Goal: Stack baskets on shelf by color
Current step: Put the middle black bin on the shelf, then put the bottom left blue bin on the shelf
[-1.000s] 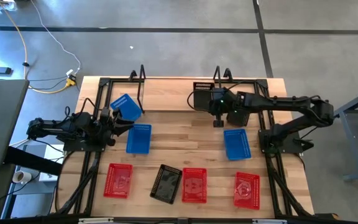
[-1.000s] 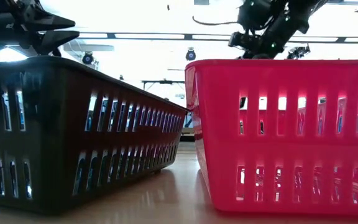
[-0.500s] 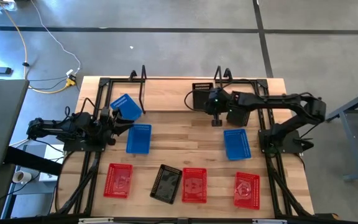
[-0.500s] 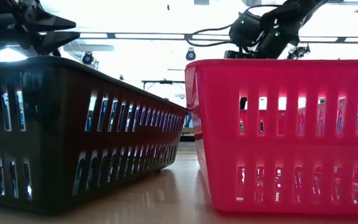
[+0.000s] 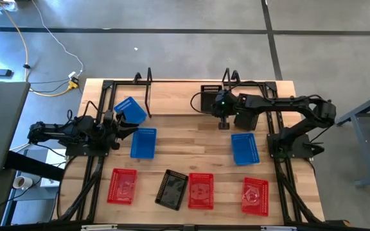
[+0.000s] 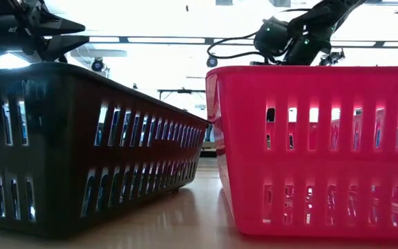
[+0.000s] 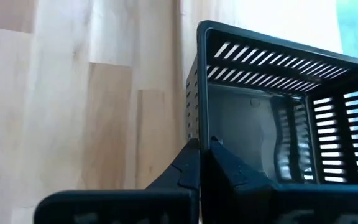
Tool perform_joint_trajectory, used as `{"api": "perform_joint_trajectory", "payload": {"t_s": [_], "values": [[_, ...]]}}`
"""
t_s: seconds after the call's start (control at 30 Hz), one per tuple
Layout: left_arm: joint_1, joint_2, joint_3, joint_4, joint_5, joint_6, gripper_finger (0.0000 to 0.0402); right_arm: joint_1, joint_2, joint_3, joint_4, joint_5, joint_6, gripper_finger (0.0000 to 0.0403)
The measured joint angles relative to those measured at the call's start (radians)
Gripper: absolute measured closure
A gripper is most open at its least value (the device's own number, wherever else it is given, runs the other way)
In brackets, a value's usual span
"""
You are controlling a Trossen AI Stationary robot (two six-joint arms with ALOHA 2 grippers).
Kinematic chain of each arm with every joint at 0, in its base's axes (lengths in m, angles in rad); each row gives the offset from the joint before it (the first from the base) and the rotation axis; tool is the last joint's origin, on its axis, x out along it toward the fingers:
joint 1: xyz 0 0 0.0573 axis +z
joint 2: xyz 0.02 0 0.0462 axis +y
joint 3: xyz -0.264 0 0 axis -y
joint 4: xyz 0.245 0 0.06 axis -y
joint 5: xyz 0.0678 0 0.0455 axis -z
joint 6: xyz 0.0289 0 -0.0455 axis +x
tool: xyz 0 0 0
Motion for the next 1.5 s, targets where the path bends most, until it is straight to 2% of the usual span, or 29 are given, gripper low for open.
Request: {"api": "perform_joint_trajectory", "payload": {"t_s": [0.2,0.47,0.9,1.13,1.3,1.5], "values": [[0.000,0.000,0.000,0.000,0.000,0.000,0.0312,0.000,0.000,0.000,0.000,0.048,0.004,0.0378],[0.000,0.000,0.000,0.000,0.000,0.000,0.0312,0.000,-0.002,0.000,-0.003,0.045,0.001,0.0346],[0.000,0.000,0.000,0.000,-0.013,0.000,0.0312,0.037,-0.071,0.001,0.004,0.054,0.018,0.0343],[0.000,0.000,0.000,0.015,-0.057,-0.064,0.0312,0.074,-0.139,0.002,0.017,0.077,0.177,0.0343],[0.000,0.000,0.000,0.020,-0.066,-0.161,0.0312,0.122,-0.190,0.002,0.024,0.137,0.310,0.0343],[0.000,0.000,0.000,0.046,-0.095,-0.183,0.0312,0.192,-0.239,0.002,0.075,0.209,0.466,0.0343]]}}
